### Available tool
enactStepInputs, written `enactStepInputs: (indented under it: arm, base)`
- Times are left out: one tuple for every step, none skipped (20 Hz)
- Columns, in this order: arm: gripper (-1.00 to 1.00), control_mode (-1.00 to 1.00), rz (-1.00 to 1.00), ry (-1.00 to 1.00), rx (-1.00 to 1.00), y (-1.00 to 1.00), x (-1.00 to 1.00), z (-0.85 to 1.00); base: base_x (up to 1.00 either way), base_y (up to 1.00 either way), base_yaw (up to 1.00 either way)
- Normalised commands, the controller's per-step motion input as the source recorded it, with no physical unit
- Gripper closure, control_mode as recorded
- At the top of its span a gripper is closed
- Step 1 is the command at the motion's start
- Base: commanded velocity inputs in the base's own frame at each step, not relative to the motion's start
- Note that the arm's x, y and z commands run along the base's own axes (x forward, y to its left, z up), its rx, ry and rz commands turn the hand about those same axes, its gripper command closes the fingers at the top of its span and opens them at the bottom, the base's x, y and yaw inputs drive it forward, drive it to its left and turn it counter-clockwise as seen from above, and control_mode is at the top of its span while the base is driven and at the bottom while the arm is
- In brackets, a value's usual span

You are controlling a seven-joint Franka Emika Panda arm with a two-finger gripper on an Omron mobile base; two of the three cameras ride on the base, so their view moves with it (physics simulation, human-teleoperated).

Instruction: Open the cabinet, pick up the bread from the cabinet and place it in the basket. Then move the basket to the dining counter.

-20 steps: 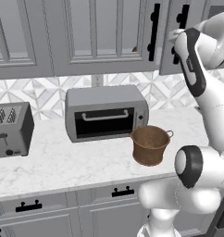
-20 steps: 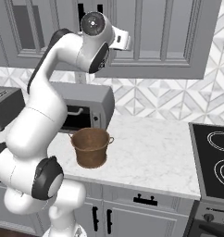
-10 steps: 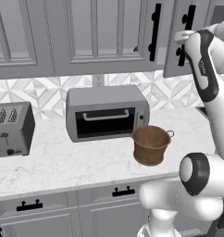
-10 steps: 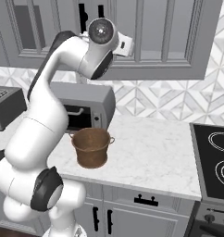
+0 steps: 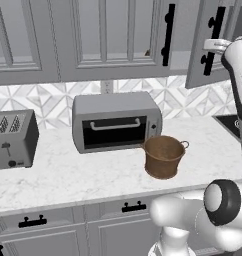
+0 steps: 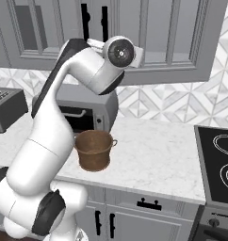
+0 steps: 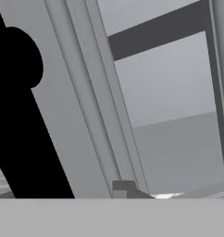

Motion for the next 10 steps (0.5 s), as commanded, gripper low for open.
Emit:
enactStepInputs:
  arm:
    - [1.00,-1.00,0.07,-0.05,0.05,-1.00,-0.48,0.02]
    - [1.00,-1.00,0.06,-0.03,0.05,-1.00,-0.46,0.03]
    - [1.00,-1.00,0.06,-0.02,0.05,-1.00,-0.45,0.03]
    - [1.00,-1.00,0.06,0.00,0.05,-1.00,-0.45,0.01]
    - [1.00,-1.00,0.05,0.00,0.05,-1.00,-0.44,0.00]
    - [1.00,-1.00,0.05,0.00,0.05,-1.00,-0.41,0.01]
    - [1.00,-1.00,0.04,0.00,0.05,-1.00,-0.40,0.01]
    - [1.00,-1.00,0.03,0.00,0.05,-1.00,-0.40,0.00]
    - [1.00,-1.00,0.03,0.00,0.05,-1.00,-0.39,0.00]
    - [1.00,-1.00,0.03,0.00,0.05,-1.00,-0.39,0.00]
  base:
    - [0.00,0.00,0.00]
    - [0.00,0.00,0.00]
    - [0.00,0.00,0.00]
    - [0.00,0.00,0.00]
    - [0.00,0.00,0.00]
    - [0.00,0.00,0.00]
    - [0.00,0.00,0.00]
    - [0.00,0.00,0.00]
    - [0.00,0.00,0.00]
    - [0.00,0.00,0.00]
